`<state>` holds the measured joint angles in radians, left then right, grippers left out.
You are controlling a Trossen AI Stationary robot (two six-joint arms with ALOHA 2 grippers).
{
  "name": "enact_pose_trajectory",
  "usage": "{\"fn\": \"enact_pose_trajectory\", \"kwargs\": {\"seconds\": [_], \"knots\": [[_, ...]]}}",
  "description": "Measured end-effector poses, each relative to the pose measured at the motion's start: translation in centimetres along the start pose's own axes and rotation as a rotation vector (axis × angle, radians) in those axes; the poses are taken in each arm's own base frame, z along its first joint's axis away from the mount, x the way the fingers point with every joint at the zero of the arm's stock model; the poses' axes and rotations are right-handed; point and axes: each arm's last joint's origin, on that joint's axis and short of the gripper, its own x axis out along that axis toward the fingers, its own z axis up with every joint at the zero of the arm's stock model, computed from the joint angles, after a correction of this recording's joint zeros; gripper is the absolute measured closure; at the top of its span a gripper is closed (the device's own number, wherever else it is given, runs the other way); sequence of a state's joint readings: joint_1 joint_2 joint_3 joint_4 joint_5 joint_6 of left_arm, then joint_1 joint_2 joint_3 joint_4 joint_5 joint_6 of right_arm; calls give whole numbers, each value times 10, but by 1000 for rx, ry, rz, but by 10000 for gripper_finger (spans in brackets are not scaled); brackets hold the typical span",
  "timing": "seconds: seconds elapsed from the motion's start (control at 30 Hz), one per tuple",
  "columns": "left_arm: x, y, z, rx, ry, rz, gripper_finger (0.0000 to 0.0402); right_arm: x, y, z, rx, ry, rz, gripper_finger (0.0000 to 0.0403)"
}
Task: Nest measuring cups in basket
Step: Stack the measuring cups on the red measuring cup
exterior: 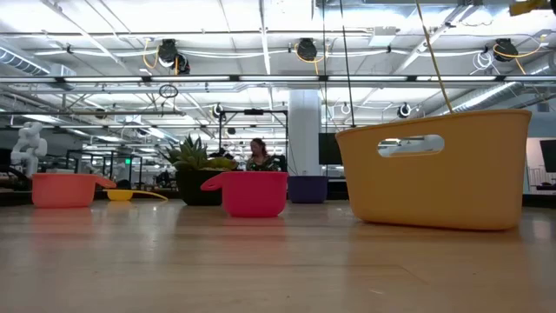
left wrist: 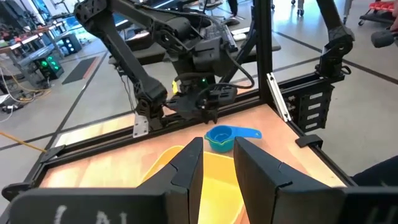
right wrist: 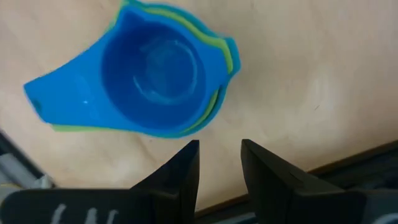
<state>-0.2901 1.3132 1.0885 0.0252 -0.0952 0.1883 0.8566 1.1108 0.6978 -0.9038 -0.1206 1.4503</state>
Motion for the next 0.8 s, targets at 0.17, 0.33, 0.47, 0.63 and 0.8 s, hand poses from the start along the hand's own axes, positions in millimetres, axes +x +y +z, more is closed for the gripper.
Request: {"fn": "enact_pose_trajectory", "kwargs": {"seconds": [0.17,0.33,0.47,0.63,0.8], "knots": [[0,1,0,0,1,5,309,-22,8,1,-49,-70,-116,293],[0,4,-1,-3,3,15,309,-41,22,3,-83,-177,-27,293],[1,7,-1,-6,5,26,309,-38,32,5,-122,-232,132,293],[1,8,-2,7,7,31,309,-29,30,14,-98,-216,153,294],[1,8,-2,26,14,30,309,-27,17,13,-69,-140,37,294]]}}
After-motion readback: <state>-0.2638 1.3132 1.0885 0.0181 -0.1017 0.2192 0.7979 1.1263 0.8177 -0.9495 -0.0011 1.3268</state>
